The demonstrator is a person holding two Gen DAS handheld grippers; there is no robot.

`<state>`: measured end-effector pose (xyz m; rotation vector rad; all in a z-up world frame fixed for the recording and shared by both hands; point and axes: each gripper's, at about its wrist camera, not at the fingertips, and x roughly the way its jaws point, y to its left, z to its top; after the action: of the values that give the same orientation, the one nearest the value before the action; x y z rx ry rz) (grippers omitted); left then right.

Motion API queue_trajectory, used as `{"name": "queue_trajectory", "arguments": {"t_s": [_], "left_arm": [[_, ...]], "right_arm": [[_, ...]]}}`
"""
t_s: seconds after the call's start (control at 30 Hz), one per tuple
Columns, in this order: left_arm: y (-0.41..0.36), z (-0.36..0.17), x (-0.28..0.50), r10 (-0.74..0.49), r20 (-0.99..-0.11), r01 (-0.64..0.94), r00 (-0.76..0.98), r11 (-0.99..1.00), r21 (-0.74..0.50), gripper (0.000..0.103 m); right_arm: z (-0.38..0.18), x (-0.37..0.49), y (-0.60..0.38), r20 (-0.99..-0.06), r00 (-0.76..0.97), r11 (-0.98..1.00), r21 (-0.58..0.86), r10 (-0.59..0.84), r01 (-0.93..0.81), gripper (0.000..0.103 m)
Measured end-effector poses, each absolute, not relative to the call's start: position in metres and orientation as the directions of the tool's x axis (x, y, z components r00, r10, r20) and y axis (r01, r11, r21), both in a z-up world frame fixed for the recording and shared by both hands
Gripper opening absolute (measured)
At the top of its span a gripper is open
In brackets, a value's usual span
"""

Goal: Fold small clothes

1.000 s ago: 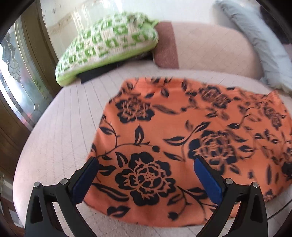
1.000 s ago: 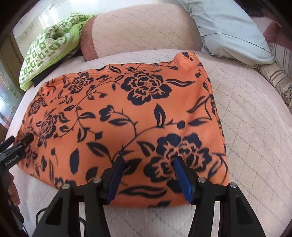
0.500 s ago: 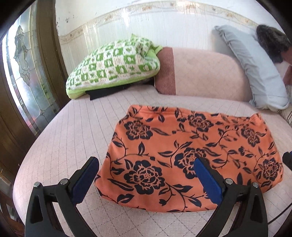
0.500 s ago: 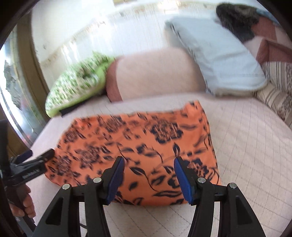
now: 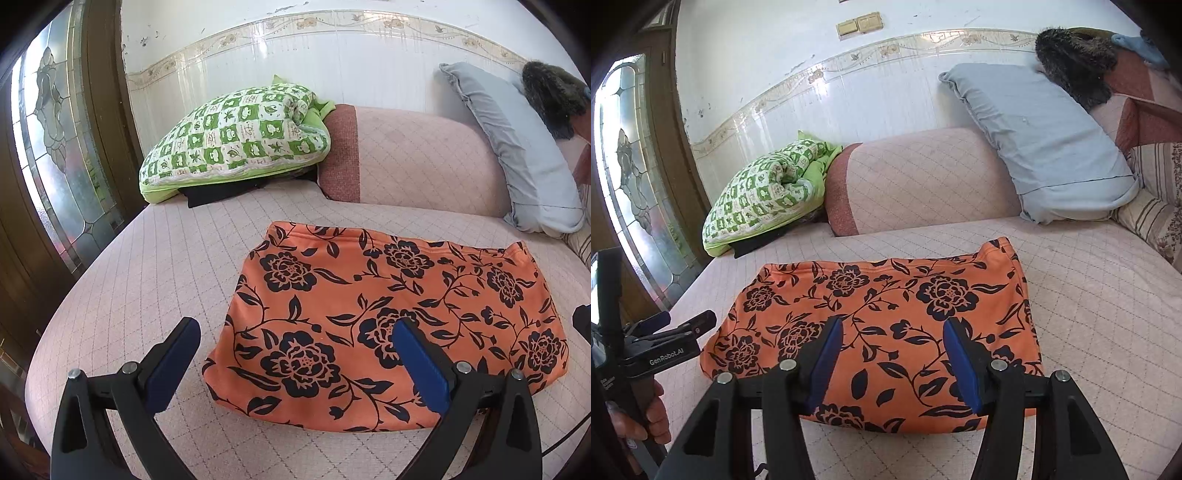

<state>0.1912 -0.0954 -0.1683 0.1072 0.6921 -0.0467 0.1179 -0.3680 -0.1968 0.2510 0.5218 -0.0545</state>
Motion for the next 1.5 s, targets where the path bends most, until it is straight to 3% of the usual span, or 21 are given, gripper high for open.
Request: {"name": "queue_trajectory", "arguments": {"t_s": [0.93, 1.2, 1.4, 1.5], "left_arm": [[-0.065, -0.185, 0.206, 0.057, -0.677, 0.045, 0.734, 0.990, 0.132, 0.103], [-0.022, -0.211, 0.245, 0.139, -0.740, -0.075, 0.659, 0.990, 0.120, 0.103], [-0.030, -0.236, 0.267, 0.187, -0.768, -0.049, 0.613, 0.979, 0.200, 0.103], [-0.034, -0.244, 0.273, 0.198, -0.775, -0.031, 0.601, 0.974, 0.225, 0.103]], "right_arm": [[-0.210, 0.139, -0.346, -0.531, 0.846, 0.972, 0.223, 0.051, 0.081, 0.061], [-0.246, 0.181, -0.350, -0.662, 0.749, 0.967, 0.202, 0.020, 0.152, 0.061], [-0.260, 0.206, -0.346, -0.688, 0.725, 0.975, 0.182, 0.031, 0.131, 0.061], [-0.283, 0.228, -0.340, -0.768, 0.639, 0.981, 0.151, 0.040, 0.120, 0.061]]}}
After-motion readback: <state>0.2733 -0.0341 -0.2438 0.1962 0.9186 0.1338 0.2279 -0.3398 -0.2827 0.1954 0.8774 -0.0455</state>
